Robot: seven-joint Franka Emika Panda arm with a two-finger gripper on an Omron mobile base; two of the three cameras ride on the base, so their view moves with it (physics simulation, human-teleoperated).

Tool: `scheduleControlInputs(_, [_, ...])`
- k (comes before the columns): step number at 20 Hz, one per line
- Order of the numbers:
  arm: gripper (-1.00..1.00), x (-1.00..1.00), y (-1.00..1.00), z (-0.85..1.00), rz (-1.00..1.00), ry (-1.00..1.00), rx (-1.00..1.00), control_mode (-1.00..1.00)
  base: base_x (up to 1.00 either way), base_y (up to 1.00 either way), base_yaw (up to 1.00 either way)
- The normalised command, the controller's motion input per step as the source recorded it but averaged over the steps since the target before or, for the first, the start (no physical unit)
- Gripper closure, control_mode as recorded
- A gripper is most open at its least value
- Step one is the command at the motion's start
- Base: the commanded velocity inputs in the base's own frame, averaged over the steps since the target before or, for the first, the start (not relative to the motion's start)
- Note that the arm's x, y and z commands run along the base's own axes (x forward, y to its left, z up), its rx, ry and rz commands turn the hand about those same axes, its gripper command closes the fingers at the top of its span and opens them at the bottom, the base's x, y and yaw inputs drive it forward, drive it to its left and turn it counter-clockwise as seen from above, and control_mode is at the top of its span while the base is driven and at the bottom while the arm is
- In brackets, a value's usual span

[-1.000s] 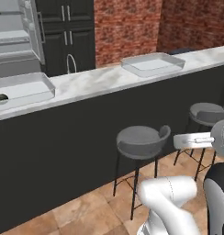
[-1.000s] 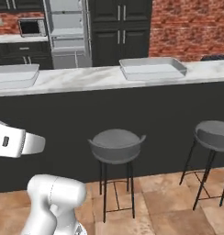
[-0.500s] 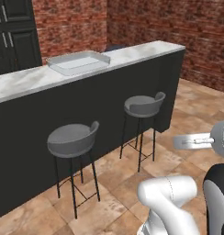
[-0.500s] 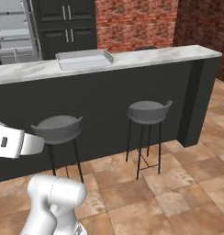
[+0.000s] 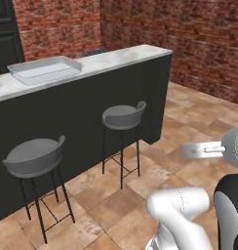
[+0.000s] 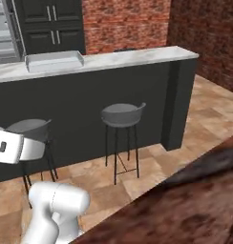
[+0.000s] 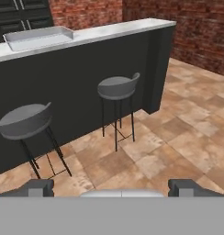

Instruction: Place the cold items (cucumber and squash) from the fridge in one tupperware on the dining counter. Place the warm items (kebab skewer and hot dog) in the stove area in another tupperware.

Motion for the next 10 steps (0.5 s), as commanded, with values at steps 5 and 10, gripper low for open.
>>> scheduleControlInputs(5, [-1.0, 0.0, 0.0, 0.0, 0.0, 0.0, 0.0, 1.0, 0.02, -0.93, 0.02])
scheduleControlInputs(10, [-1.0, 0.0, 0.0, 0.0, 0.0, 0.0, 0.0, 1.0, 0.32, -1.0, 0.06])
